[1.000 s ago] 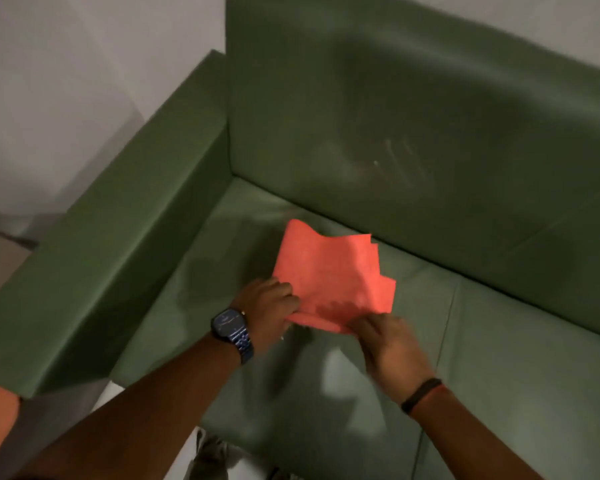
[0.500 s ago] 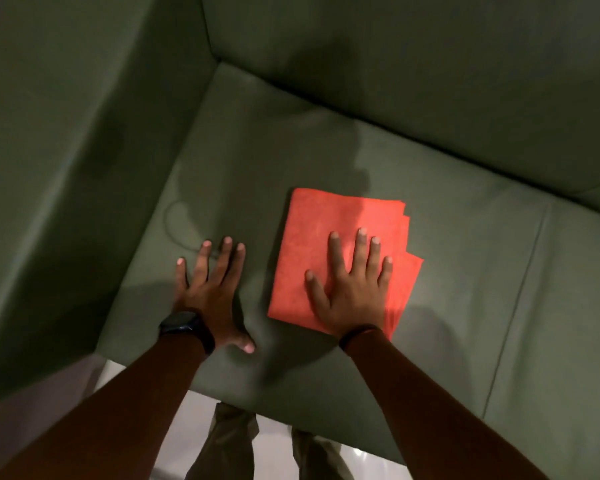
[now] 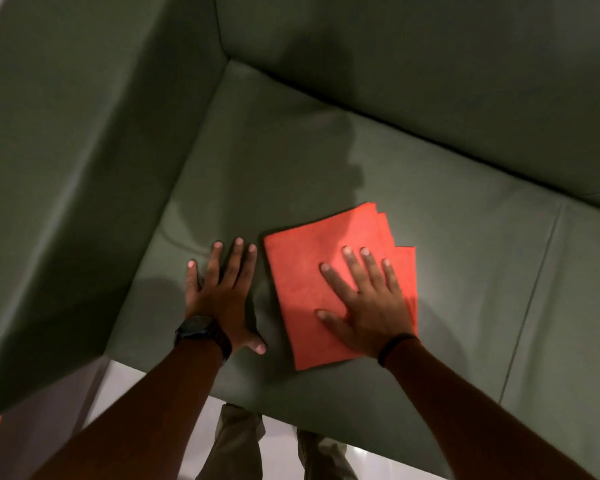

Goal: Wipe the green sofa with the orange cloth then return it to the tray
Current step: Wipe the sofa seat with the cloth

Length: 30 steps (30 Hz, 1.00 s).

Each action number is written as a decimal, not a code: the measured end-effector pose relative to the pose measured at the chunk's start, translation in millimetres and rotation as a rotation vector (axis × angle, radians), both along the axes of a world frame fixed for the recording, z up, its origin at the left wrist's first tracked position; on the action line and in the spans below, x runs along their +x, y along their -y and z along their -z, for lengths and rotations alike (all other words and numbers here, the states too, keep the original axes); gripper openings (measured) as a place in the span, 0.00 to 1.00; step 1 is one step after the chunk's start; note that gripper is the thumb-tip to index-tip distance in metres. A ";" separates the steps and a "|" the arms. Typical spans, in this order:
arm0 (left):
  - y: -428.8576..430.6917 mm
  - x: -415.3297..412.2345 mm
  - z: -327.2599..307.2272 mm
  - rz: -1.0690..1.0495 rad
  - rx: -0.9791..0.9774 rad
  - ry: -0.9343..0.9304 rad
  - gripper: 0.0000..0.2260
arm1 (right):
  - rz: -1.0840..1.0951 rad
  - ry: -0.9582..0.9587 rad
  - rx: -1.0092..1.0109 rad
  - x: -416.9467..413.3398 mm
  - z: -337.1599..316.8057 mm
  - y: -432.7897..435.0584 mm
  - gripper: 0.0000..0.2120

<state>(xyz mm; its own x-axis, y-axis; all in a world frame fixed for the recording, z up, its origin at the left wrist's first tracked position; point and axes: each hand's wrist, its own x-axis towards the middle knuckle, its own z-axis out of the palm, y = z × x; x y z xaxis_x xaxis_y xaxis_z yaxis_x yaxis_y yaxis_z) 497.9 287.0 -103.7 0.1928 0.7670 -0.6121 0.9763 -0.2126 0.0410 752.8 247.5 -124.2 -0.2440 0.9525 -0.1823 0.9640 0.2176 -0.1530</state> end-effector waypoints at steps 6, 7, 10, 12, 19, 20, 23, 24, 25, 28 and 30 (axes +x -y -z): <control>0.9 -1.8 3.2 0.007 0.014 0.009 0.74 | 0.295 0.021 0.010 -19.4 -0.8 -4.3 0.35; 1.3 -2.3 3.8 0.007 0.017 0.007 0.74 | 0.191 0.018 0.007 -22.1 0.7 -2.7 0.35; 1.3 -1.6 3.6 0.005 0.009 -0.004 0.74 | -0.037 0.010 0.029 3.2 2.0 -0.8 0.35; 1.6 -3.5 3.7 -0.002 0.011 -0.004 0.74 | 0.066 0.005 0.036 15.5 0.7 0.5 0.35; 14.3 1.9 -5.2 -0.095 0.048 0.120 0.69 | 0.346 -0.011 -0.214 -61.6 -25.3 6.5 0.35; 22.5 3.5 -9.4 -0.159 0.078 0.176 0.64 | 0.283 -0.036 -0.243 -64.5 -29.1 3.6 0.34; 52.2 9.6 -26.0 -0.382 0.212 0.341 0.36 | 0.058 -0.146 -0.193 -67.2 -40.4 -20.4 0.36; 61.3 13.5 -31.3 -0.452 0.233 0.370 0.30 | -0.041 -0.144 -0.173 -68.3 -44.5 -34.5 0.40; 68.5 16.8 -36.1 -0.526 0.242 0.397 0.26 | -0.158 -0.099 -0.174 -72.0 -51.2 -50.0 0.43; 76.6 27.5 -45.8 -0.802 0.197 0.487 0.24 | -0.472 0.078 -0.210 -83.8 -67.3 -84.3 0.27; 75.2 35.7 -49.9 -0.988 0.147 0.590 0.28 | -0.519 0.147 -0.202 -91.7 -77.9 -97.2 0.28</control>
<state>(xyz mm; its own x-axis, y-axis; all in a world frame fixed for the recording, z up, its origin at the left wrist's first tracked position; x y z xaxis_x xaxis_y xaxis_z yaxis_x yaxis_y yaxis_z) 533.6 211.7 -53.8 -0.3043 0.7989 -0.5188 0.5569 0.5911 0.5836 661.1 344.7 -46.3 -0.6288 0.6575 -0.4151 0.7528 0.6485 -0.1132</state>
